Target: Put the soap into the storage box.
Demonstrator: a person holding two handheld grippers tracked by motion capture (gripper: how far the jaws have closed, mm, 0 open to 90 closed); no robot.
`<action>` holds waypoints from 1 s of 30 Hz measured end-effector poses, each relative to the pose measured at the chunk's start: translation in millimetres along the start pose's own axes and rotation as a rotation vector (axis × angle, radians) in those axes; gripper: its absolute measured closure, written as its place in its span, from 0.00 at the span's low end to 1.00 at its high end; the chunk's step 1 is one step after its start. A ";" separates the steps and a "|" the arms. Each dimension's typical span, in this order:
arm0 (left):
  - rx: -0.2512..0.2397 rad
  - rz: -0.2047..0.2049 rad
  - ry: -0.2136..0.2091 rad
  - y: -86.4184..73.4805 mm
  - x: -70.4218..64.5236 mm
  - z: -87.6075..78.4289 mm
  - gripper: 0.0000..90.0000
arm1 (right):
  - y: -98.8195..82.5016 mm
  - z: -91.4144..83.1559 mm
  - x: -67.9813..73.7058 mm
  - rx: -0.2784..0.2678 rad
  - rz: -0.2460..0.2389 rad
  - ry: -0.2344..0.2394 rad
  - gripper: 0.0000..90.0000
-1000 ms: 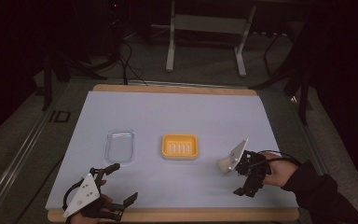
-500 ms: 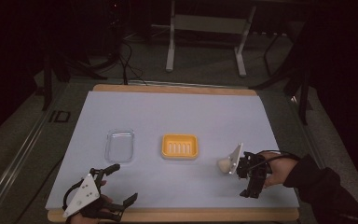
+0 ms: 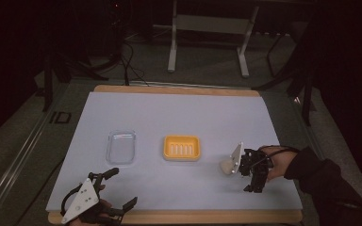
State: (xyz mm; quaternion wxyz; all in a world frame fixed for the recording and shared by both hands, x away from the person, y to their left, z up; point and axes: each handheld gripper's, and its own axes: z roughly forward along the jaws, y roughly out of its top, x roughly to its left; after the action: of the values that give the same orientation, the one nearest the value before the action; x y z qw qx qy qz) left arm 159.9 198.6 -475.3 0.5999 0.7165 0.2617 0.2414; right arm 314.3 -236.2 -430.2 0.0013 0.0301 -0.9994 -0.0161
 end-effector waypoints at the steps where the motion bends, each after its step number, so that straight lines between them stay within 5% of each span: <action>1: 0.001 0.000 0.002 -0.3 -0.1 -0.8 0.01 | 0.6 0.1 -1.0 -0.001 -0.006 -0.008 0.18; 12: 0.007 -0.009 0.027 -2.9 -3.1 -9.0 0.01 | 4.3 1.4 -21.9 -0.025 -0.060 -0.027 0.23; 18: 0.008 -0.013 0.044 -4.0 -4.8 -13.3 0.01 | 11.2 3.2 -28.4 -0.037 -0.106 -0.082 0.25; 30: 0.009 -0.023 0.060 -5.8 -7.7 -20.9 0.01 | 12.0 11.6 -49.8 -0.024 -0.110 -0.092 0.25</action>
State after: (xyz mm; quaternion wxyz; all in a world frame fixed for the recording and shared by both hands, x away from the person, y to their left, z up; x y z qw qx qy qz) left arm 139.9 209.6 -477.8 0.5914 0.7085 0.2887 0.2548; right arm 363.2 -220.9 -441.5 -0.0450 0.0844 -0.9950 -0.0297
